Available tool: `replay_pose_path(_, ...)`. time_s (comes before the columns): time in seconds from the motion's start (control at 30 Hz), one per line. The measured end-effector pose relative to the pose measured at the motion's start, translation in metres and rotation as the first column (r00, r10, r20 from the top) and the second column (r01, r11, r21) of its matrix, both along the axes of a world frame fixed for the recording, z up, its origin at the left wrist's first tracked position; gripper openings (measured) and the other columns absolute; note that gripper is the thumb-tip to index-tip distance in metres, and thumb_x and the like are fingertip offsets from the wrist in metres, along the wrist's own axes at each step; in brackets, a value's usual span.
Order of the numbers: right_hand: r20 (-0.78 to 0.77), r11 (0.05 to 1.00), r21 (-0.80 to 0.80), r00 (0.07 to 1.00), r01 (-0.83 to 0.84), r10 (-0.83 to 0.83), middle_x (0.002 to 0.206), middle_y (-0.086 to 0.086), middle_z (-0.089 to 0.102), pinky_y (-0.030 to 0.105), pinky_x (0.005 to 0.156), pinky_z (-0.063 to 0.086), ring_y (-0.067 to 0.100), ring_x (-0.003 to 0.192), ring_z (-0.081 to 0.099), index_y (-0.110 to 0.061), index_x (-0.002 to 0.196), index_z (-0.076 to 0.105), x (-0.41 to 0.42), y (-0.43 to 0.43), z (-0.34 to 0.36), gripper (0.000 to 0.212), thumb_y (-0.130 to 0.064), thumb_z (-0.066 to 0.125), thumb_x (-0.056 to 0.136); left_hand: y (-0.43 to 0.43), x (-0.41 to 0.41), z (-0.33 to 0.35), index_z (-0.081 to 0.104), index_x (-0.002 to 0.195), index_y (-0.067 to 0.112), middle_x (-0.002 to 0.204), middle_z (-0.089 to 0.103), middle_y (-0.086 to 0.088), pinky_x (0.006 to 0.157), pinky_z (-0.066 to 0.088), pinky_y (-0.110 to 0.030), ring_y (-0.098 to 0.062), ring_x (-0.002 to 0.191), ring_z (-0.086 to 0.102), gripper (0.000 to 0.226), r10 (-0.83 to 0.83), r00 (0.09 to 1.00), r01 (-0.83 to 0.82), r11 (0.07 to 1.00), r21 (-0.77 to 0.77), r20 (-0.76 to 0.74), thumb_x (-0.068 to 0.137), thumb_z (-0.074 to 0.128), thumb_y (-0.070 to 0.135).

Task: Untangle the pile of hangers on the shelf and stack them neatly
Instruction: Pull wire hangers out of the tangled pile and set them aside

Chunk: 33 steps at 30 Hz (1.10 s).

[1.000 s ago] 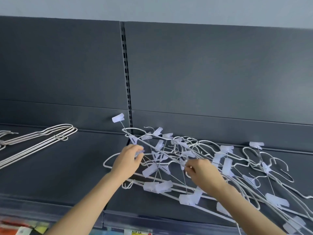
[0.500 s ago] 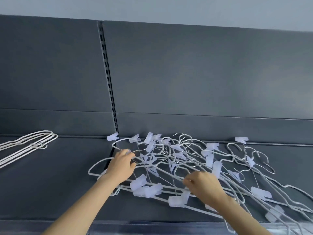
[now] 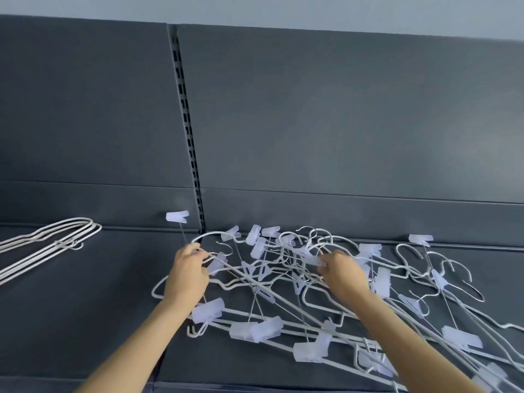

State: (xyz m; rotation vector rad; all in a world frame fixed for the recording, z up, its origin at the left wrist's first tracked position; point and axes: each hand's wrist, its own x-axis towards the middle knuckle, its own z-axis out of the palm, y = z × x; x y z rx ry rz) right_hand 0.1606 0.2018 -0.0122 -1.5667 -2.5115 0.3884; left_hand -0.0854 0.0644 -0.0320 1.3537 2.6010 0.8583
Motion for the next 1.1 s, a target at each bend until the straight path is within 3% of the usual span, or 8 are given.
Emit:
replay_pose_path(0.2, -0.244, 0.994, 0.086, 0.969, 0.070, -0.047, 0.046, 0.003, 0.035, 0.029, 0.046, 0.025, 0.017, 0.045, 0.027, -0.006, 0.053, 0.038, 0.036, 0.015, 0.017, 0.037, -0.010, 0.054, 0.085, -0.014, -0.027, -0.007, 0.059, 0.117, -0.003, 0.136, 0.045, -0.014, 0.097, 0.040, -0.038, -0.029, 0.129, 0.036, 0.038, 0.119, 0.991, -0.117, 0.992, -0.042, 0.055, 0.083, 0.043, -0.011)
replay_pose_path(0.33, -0.285, 0.962, 0.210, 0.952, 0.172, -0.108, 0.050, 0.003, 0.034, 0.027, 0.045, 0.023, 0.019, 0.046, 0.029, -0.016, 0.047, 0.027, 0.068, 0.024, 0.025, 0.047, -0.005, 0.054, 0.084, -0.010, -0.018, -0.010, 0.059, 0.119, 0.006, 0.137, 0.044, -0.013, 0.095, 0.041, -0.043, -0.033, 0.125, 0.037, 0.038, 0.102, 0.995, -0.103, 0.981, -0.162, -0.016, 0.084, 0.046, -0.002)
replay_pose_path(0.4, -0.273, 0.931, 0.276, 0.949, 0.237, -0.160, 0.062, 0.008, 0.045, 0.025, 0.045, 0.023, 0.027, 0.053, 0.040, -0.010, 0.049, 0.044, 0.086, 0.024, 0.018, 0.038, -0.003, 0.055, 0.085, -0.002, -0.008, -0.004, 0.060, 0.119, 0.012, 0.136, 0.045, -0.010, 0.099, 0.035, -0.044, -0.033, 0.123, 0.039, 0.038, 0.100, 0.988, -0.118, 0.982, -0.150, -0.118, 0.084, 0.049, 0.003)
replay_pose_path(0.53, -0.220, 0.872, 0.398, 0.953, 0.284, -0.210, 0.065, 0.011, 0.049, 0.017, 0.044, 0.019, 0.029, 0.054, 0.042, 0.001, 0.065, 0.060, 0.114, 0.017, 0.000, 0.016, 0.002, 0.060, 0.080, 0.023, 0.028, 0.009, 0.062, 0.116, 0.008, 0.128, 0.052, -0.010, 0.101, 0.034, -0.040, -0.031, 0.119, 0.044, 0.036, -0.065, 0.986, 0.062, 0.998, -0.022, -0.153, 0.084, 0.049, 0.000)
replay_pose_path(0.73, -0.388, 0.787, 0.441, 0.882, 0.433, -0.268, 0.070, 0.013, 0.054, 0.025, 0.050, 0.035, 0.033, 0.062, 0.052, 0.000, 0.075, 0.067, 0.154, 0.008, -0.004, 0.014, -0.004, 0.059, 0.086, 0.056, 0.098, 0.014, 0.057, 0.123, 0.012, 0.127, 0.055, 0.000, 0.104, 0.036, -0.028, -0.015, 0.120, 0.045, 0.034, -0.440, 0.893, 0.441, 0.898, -0.011, -0.092, 0.095, 0.037, 0.009)
replay_pose_path(0.93, -0.064, 0.904, 0.232, 0.933, 0.359, -0.354, 0.073, 0.012, 0.053, 0.028, 0.050, 0.033, 0.036, 0.070, 0.057, 0.000, 0.071, 0.062, 0.173, 0.007, -0.029, 0.012, -0.004, 0.059, 0.082, 0.079, 0.141, 0.004, 0.044, 0.135, 0.020, 0.138, 0.044, 0.001, 0.105, 0.033, -0.031, -0.017, 0.128, 0.038, 0.043, -0.617, 0.787, 0.585, 0.756, -0.294, -0.019, 0.093, 0.047, 0.032)
replay_pose_path(1.0, -0.036, 0.915, 0.136, 0.925, 0.379, -0.378, 0.088, 0.014, 0.059, 0.033, 0.060, 0.040, 0.036, 0.084, 0.058, -0.001, 0.079, 0.062, 0.173, 0.007, -0.031, 0.016, -0.013, 0.054, 0.087, 0.082, 0.147, 0.000, 0.046, 0.132, 0.025, 0.136, 0.041, 0.002, 0.104, 0.032, -0.032, -0.018, 0.127, 0.035, 0.043, -0.622, 0.783, 0.576, 0.739, -0.349, -0.026, 0.091, 0.050, 0.035)
replay_pose_path(1.1, 0.109, 0.910, 0.218, 0.918, 0.352, -0.381, 0.107, 0.009, 0.062, 0.039, 0.087, 0.040, 0.031, 0.103, 0.054, -0.009, 0.096, 0.063, 0.166, 0.002, -0.023, 0.021, -0.024, 0.051, 0.090, 0.084, 0.147, -0.003, 0.053, 0.124, 0.026, 0.133, 0.043, 0.004, 0.103, 0.033, -0.030, -0.016, 0.124, 0.035, 0.032, -0.608, 0.793, 0.569, 0.762, -0.310, -0.040, 0.092, 0.050, 0.029)
